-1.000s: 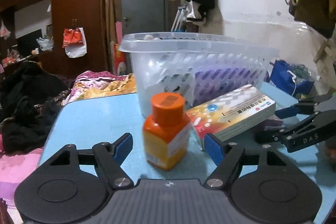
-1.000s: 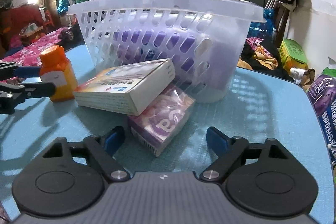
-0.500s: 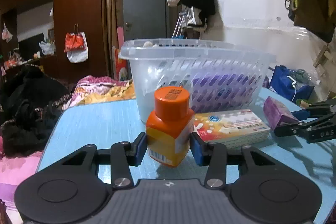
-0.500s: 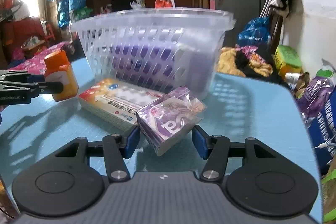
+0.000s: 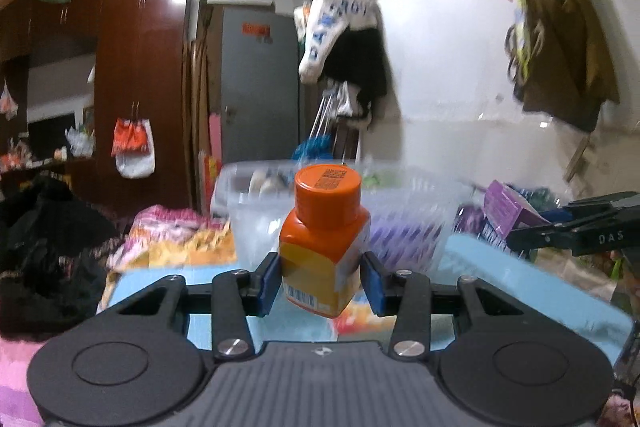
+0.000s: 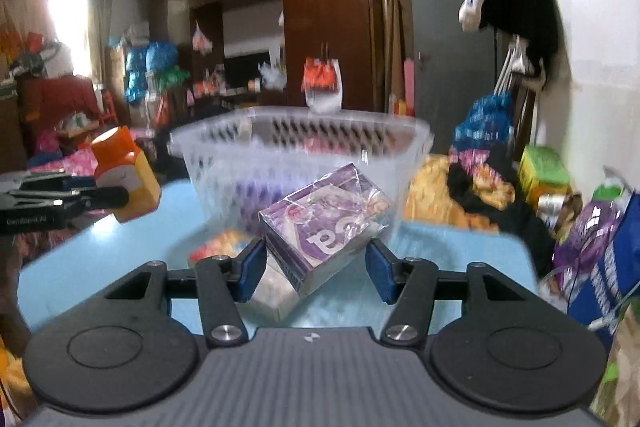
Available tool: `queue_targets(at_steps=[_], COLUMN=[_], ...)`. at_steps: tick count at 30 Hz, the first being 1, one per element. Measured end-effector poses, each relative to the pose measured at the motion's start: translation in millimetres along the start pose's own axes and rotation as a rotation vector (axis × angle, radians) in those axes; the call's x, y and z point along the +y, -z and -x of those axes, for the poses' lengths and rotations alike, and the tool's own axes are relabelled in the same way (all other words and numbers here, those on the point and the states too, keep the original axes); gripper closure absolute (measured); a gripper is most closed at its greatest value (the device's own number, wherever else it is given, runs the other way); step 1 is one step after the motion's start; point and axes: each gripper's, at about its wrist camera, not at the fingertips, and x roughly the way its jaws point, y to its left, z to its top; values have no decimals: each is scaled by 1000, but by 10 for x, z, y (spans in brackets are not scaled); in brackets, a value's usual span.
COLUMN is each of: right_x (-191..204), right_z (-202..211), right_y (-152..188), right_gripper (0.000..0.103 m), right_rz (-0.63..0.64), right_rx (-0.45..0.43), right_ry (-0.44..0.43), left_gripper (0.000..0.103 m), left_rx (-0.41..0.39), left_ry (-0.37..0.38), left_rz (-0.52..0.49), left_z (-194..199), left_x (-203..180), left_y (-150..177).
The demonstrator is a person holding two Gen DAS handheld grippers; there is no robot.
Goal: Organize objects
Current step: 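Carry the bottle and purple box over the basket and open both grippers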
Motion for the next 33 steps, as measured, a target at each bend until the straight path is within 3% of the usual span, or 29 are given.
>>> queue_targets(at_steps=[9, 13, 18, 22, 27, 33], right_x=[174, 112, -34, -141, -221, -267], right_z=[167, 8, -335, -700, -1077, -1167], right_y=[-368, -535, -738, -826, -795, -702], right_gripper=[44, 45, 45, 45, 45, 44], right_rz=[70, 73, 72, 71, 64, 59], right_rx=[-140, -169, -168, -110, -13, 32], right_ry=[11, 25, 55, 96, 133, 121], left_gripper=[56, 56, 56, 56, 56, 56], left_rx=[-123, -149, -107, -62, 38, 90], left_ry=[33, 24, -4, -28, -65, -65], left_rz=[-9, -31, -38, 3, 43, 89], left_z=[132, 11, -401, -829, -1299, -1457], left_x=[-176, -289, -345, -262, -112, -3], left_y=[-569, -823, -1066, -1191, -1114, -930])
